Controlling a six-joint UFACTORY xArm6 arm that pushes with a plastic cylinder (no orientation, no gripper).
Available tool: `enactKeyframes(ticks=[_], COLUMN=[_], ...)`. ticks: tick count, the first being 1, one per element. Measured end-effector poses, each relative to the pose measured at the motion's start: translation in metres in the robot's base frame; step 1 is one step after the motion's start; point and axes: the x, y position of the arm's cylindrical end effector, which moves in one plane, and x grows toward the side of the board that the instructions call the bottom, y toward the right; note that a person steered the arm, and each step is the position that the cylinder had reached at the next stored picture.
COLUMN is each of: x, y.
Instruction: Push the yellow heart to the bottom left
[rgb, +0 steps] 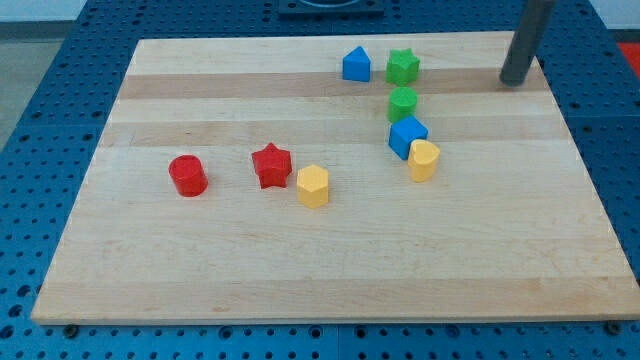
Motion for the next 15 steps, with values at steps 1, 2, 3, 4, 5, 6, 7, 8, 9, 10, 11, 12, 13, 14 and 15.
enactKeyframes(ticks=[1, 2, 3, 4, 5, 6, 7, 8, 9, 10, 11, 12, 13, 14, 15], x=[0.041, 0.083, 0.11, 0.121, 0.136, 0.137, 0.134, 0.129, 0.122, 0.121, 0.121, 0.121, 0.125, 0.135, 0.145], y=[-0.004, -0.019, -0.04, -0.073, -0.103, -0.126, -0.126, -0.126, -0.13, -0.152, -0.187, -0.224, -0.246, -0.256, -0.269])
